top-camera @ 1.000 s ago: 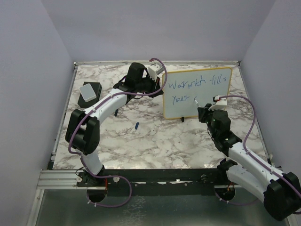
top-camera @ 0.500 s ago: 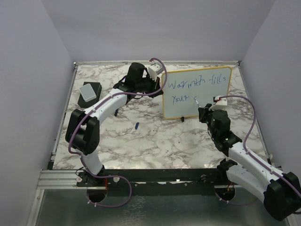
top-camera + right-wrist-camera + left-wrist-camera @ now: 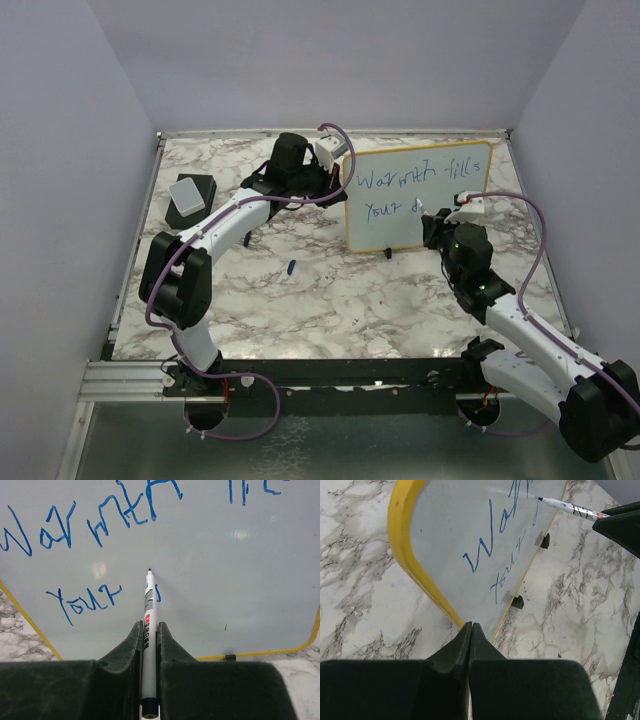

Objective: Write a sentence on the whiteboard

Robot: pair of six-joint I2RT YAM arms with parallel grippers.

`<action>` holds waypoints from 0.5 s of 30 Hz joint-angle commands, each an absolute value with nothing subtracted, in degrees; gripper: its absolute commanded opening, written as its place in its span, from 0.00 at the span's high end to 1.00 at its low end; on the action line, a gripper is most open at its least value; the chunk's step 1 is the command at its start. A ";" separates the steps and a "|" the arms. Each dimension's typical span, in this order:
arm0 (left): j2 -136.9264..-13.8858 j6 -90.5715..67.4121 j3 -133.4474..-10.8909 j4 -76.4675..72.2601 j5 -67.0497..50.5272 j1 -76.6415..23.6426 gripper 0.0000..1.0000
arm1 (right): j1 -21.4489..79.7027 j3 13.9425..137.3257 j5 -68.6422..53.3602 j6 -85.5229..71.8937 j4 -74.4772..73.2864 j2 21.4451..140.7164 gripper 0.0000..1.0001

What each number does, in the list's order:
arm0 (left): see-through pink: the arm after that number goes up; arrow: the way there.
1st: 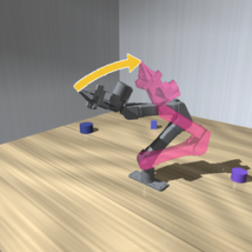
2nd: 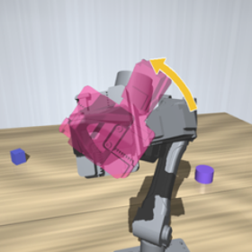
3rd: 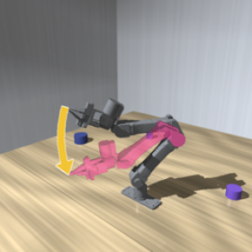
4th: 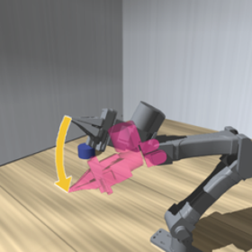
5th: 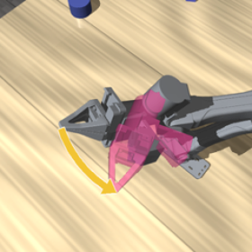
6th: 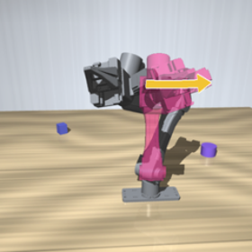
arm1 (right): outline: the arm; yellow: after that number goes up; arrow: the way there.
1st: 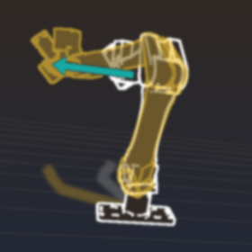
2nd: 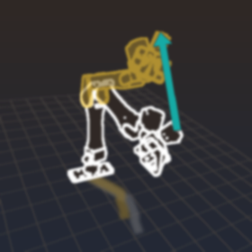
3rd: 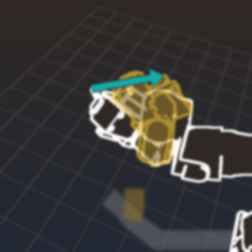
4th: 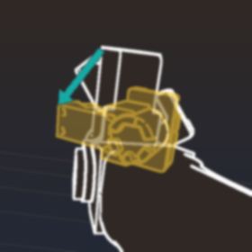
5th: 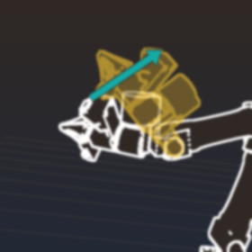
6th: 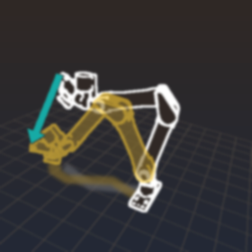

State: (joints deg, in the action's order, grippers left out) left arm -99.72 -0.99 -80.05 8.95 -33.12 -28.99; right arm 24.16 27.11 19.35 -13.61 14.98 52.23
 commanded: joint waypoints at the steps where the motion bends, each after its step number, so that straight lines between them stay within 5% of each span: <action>1: -98.04 -0.44 -81.04 8.67 -34.50 -29.19 1.00 | 23.90 28.79 21.18 -12.43 16.89 52.99 0.99; 15: -98.03 -0.44 -81.05 8.63 -34.36 -29.22 1.00 | 23.86 24.71 20.66 -15.71 12.75 50.46 0.99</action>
State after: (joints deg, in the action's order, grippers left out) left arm -99.72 -0.99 -80.05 8.93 -33.12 -28.99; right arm 24.16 26.70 19.51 -13.98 14.96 51.64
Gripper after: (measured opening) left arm 0.003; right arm 0.100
